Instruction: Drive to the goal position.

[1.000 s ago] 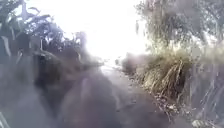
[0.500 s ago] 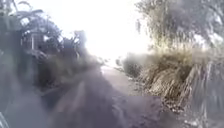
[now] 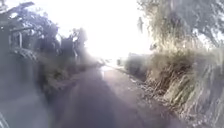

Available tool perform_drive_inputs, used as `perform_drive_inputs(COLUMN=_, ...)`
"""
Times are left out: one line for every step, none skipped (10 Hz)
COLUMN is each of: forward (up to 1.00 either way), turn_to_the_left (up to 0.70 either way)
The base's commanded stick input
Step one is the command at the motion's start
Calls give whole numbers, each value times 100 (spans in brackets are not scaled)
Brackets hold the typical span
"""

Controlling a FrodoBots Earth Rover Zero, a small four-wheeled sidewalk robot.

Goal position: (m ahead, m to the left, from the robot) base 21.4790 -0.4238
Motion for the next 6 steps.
perform_drive_inputs(forward=100, turn_to_the_left=0)
perform_drive_inputs(forward=100, turn_to_the_left=0)
perform_drive_inputs(forward=100, turn_to_the_left=0)
perform_drive_inputs(forward=100, turn_to_the_left=0)
perform_drive_inputs(forward=100, turn_to_the_left=0)
perform_drive_inputs(forward=100, turn_to_the_left=0)
